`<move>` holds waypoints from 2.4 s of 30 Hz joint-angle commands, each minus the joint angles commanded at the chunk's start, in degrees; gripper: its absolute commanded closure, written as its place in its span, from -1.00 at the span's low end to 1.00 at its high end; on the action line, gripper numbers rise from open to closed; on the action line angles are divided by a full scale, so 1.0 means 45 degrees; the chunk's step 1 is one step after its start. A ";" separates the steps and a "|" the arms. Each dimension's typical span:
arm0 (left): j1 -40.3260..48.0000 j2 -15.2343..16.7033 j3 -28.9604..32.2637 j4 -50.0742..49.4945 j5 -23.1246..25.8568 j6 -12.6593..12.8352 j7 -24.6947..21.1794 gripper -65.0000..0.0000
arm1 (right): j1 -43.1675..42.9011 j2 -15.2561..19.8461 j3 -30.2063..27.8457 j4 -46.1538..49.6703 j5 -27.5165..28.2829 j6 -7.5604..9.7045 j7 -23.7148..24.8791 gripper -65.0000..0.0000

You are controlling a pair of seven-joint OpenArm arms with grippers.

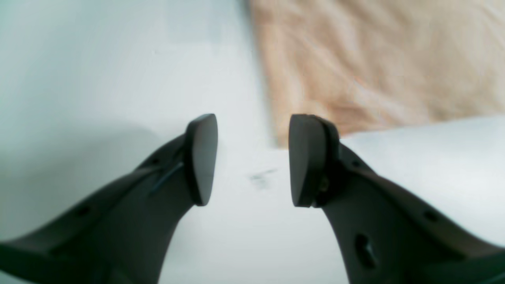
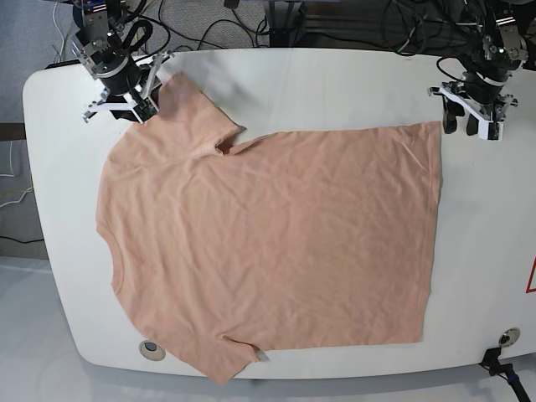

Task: Fold the T-shirt properly
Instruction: 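Lower the right gripper onto the peach shirt's sleeve edge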

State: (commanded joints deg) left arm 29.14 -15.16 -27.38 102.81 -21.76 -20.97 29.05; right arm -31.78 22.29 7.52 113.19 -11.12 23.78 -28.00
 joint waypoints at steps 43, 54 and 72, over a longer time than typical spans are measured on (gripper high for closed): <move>-0.0020 0.0000 0.0000 -0.0039 -0.0039 0.0000 -0.0020 0.17 | -0.0508 -0.5529 0.6369 0.0000 1.2327 0.2383 -0.6427 0.46; -0.0020 0.0000 0.0000 -0.0059 -0.0039 0.0000 -0.0020 0.17 | -0.0430 -0.5998 0.6388 -0.1211 1.2327 0.2129 -0.6916 0.46; -0.0020 0.0000 0.0020 -0.0059 -0.0039 0.0000 -0.0020 0.17 | 0.0742 -0.5783 0.7560 -0.1915 1.2308 0.2090 -0.6955 0.46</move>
State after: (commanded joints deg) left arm 29.05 -15.16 -27.30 102.55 -21.93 -20.97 28.97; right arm -28.44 -3.74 41.54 104.57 44.26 33.19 -59.30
